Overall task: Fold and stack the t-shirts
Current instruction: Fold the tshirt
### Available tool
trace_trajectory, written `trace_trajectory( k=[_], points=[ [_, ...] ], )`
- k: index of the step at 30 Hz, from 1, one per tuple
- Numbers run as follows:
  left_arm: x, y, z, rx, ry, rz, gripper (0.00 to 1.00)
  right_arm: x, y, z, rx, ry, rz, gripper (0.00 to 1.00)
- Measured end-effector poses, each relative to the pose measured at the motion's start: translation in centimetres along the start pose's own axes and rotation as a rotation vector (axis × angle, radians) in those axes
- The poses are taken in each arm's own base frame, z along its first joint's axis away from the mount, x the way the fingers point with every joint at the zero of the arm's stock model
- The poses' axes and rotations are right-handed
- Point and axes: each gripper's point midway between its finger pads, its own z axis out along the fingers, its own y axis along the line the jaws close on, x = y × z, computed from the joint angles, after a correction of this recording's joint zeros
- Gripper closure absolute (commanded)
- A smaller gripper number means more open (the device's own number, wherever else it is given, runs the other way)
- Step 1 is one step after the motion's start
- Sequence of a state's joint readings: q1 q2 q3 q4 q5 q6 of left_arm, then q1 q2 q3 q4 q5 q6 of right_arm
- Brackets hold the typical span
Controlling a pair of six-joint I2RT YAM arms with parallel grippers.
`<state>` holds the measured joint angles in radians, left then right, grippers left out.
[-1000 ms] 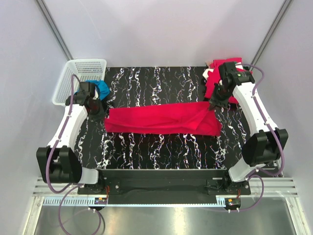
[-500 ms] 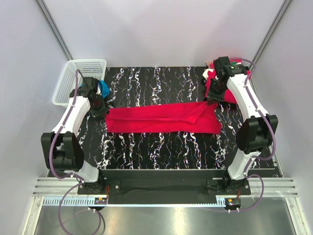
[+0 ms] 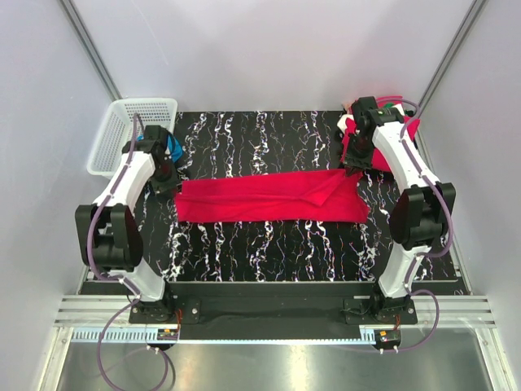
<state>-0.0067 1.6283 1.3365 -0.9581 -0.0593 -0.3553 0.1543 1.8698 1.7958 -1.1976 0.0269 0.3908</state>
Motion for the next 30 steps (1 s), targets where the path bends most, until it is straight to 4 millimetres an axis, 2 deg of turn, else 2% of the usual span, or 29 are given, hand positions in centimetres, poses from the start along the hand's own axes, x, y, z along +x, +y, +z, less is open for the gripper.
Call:
trace_trajectory(
  k=[11,17,25,30],
  points=[
    [-1.1,-0.8,1.0,-0.064,0.032,0.061,1.00,-0.4,-0.6,1.6,0.046,0.002,-0.006,1.00],
    [-0.9,-1.0,1.4,-0.086,0.049,0.084,1.00,-0.4,-0.6,2.8,0.058,0.023,-0.009,1.00],
    [-0.7,-0.4,1.4,-0.135,0.049,0.100,1.00,-0.8,-0.4,3.6,0.057,0.014,-0.015,1.00],
    [-0.6,0.1,2.3,-0.173,0.070,0.107,1.00,-0.8,-0.5,4.5,0.065,0.024,-0.020,1.00]
  ],
)
